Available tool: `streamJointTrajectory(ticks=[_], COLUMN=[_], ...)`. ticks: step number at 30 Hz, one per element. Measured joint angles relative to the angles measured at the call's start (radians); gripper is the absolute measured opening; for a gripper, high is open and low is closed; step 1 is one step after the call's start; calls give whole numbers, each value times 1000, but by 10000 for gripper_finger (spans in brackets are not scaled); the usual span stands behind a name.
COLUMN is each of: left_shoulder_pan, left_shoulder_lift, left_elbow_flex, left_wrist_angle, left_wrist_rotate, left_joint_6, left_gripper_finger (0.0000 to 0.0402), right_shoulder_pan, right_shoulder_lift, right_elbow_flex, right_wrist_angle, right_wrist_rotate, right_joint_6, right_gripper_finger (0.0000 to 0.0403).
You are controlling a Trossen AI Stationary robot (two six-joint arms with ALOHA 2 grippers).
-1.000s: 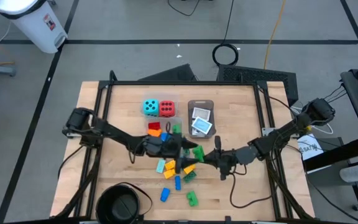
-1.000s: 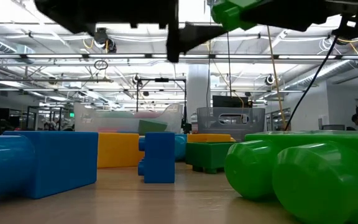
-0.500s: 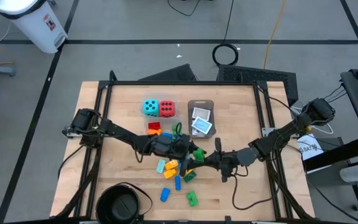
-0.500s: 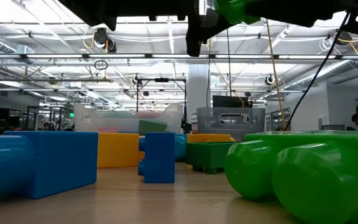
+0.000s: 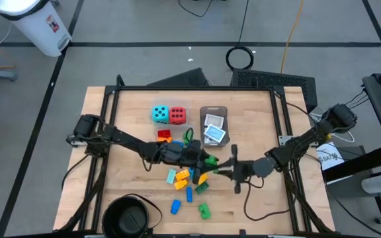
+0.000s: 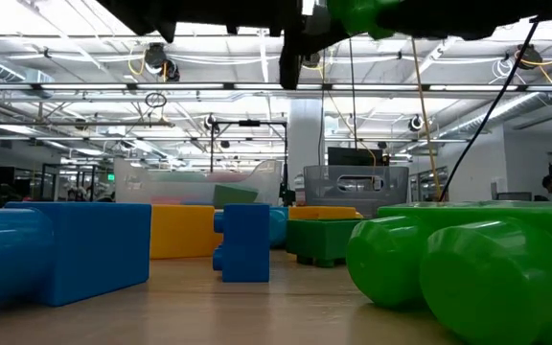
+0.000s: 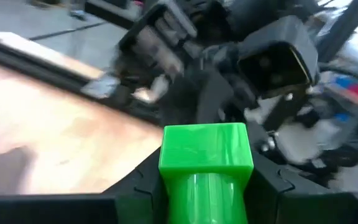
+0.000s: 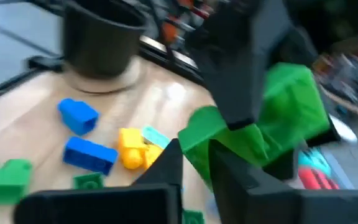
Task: Pick & Place Toys
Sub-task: Put the green game piece into the bottom transparent bin
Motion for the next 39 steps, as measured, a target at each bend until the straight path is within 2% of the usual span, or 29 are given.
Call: streamJointTrajectory(ticks=[2,5,11,16,19,24,32,37,39], left_shoulder_pan=[-10,-17,-26,-15,9,52,59,59,59], left_shoulder_lift=[-44,-119,-289,-321,-322,-318,-318,-318,-338], left_elbow_flex=[-20,-96,-336,-517,-572,-588,-587,-587,-587], left_wrist_angle=[-63,-97,-86,-3,32,22,26,26,21], left_wrist_rotate=[-71,-143,-364,-500,-512,-518,-511,-507,-468], left_joint_6=[8,5,-67,-163,-200,-249,-247,-247,-258], left_gripper_finger=[140,140,140,140,140,144,303,369,387], right_shoulder_pan=[21,55,89,87,72,44,28,28,28], right_shoulder_lift=[-29,-91,-170,-169,-155,-132,-123,-123,-123], right_elbow_flex=[-3,-3,-2,-2,-2,-1,-1,-1,-1], right_wrist_angle=[-27,-42,-81,-88,-82,-81,-81,-81,-81], right_wrist_rotate=[97,181,175,152,153,150,151,151,151], right_joint_6=[38,97,132,130,130,153,182,202,204], right_gripper_finger=[94,142,204,219,217,216,221,218,218])
